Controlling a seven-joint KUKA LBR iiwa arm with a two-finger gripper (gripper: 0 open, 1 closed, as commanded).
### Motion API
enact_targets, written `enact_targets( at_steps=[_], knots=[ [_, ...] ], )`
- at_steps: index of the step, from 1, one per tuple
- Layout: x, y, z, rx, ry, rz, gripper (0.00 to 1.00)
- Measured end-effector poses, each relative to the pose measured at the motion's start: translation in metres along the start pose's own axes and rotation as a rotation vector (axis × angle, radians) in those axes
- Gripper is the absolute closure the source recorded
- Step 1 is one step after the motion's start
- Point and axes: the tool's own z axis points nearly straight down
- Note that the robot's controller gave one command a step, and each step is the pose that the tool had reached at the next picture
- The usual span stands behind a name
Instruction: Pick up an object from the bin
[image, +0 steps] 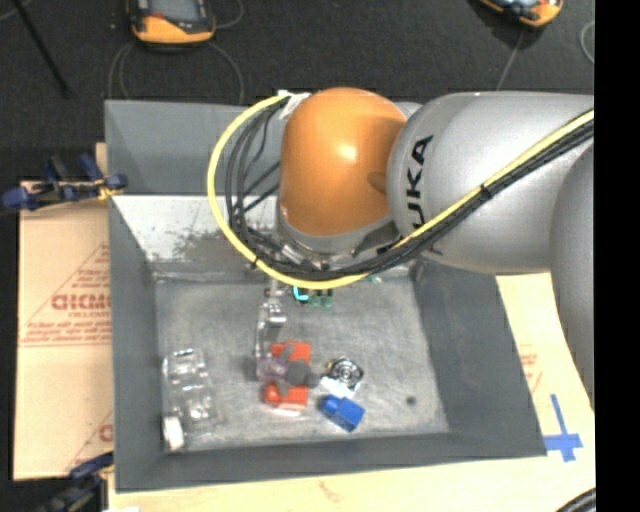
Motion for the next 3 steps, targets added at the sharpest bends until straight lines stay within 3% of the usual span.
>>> enact_targets(
  at_steps=[1,2,3],
  knots=[
    [0.03,-0.066,0.064,0.003,0.001,0.143,0.0],
    [0.016,-0.089,0.14,-0.004,-0.011,0.165,0.0],
    [0.009,-0.091,0.136,-0.007,-0.038,0.172,1.0]
  ],
)
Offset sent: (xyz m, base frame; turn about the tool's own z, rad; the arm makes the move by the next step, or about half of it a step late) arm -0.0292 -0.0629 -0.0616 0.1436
